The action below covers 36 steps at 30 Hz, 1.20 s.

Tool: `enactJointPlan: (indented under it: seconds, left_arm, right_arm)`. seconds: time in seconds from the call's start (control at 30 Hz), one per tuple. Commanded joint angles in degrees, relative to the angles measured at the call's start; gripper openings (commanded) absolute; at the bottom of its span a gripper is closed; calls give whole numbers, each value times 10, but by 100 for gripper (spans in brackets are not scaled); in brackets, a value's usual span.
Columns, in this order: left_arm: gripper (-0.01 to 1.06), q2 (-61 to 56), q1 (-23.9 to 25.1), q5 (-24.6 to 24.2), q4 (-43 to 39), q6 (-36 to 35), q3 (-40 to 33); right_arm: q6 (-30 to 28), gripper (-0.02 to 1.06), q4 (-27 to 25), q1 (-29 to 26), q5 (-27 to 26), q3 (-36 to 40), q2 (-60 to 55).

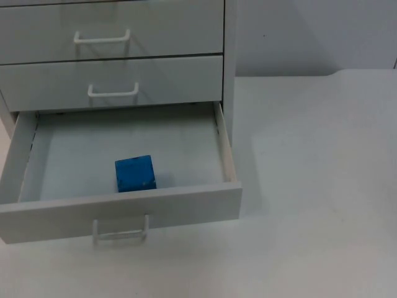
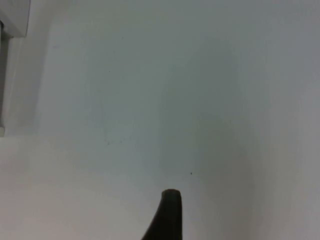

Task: Open the drawer with the left hand, place the block into the drawer with the right hand, then close the drawer with the left hand.

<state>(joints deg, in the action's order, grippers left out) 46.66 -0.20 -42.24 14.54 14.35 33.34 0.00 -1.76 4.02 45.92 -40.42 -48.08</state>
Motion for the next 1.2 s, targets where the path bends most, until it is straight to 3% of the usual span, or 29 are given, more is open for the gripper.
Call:
enactJointPlan:
  seconds: [0.0, 0.13, 0.27, 0.3, 0.33, 0.43, 0.47, 0.53, 0.6, 0.73, 0.93, 1.07, 1.1, 1.17]
  left_arm:
    - [0, 34, 2, -27, 56, 69, 28]
    - [0, 75, -27, -49, 62, 108, 66]
    - [0, 99, -142, -16, -40, 102, 75]
    - [0, 99, -142, -16, -40, 102, 75]
    - [0, 105, -174, -11, -75, 87, 74]
    - [0, 126, -306, -7, -270, -50, 68]
    - [0, 126, -306, -7, -270, -50, 68]
    - [0, 144, -377, -10, -388, -147, 58]
    - [0, 153, -404, -11, -420, -175, 53]
    - [0, 218, -515, -3, -538, -274, 32]
    - [0, 283, -548, 26, -653, -390, -1]
    - [0, 350, -548, 103, -724, -457, -30]
    - [0, 350, -548, 103, -724, -457, -30]
    - [0, 388, -544, 87, -791, -527, -34]
  right_arm:
    - [-9, 74, 0, -3, -8, 1, 3]
    - [-9, 74, 0, -3, -8, 1, 3]
    - [-9, 74, 0, -3, -13, 1, 3]
    - [-9, 74, 0, -3, -13, 1, 3]
    - [-9, 74, 0, -3, -14, 1, 3]
    - [-9, 74, 0, -3, -18, 1, 3]
    - [-9, 74, 0, -3, -18, 1, 3]
    - [-6, 74, 0, -3, -19, 1, 3]
    - [-6, 73, -1, -3, -19, 1, 3]
    - [-6, 73, 0, -3, -19, 1, 3]
    - [-6, 73, 0, -3, -17, 1, 3]
    - [-6, 73, 0, -3, -17, 1, 3]
    - [-6, 73, 0, -3, -17, 1, 3]
    - [-6, 73, 0, -3, -17, 1, 3]
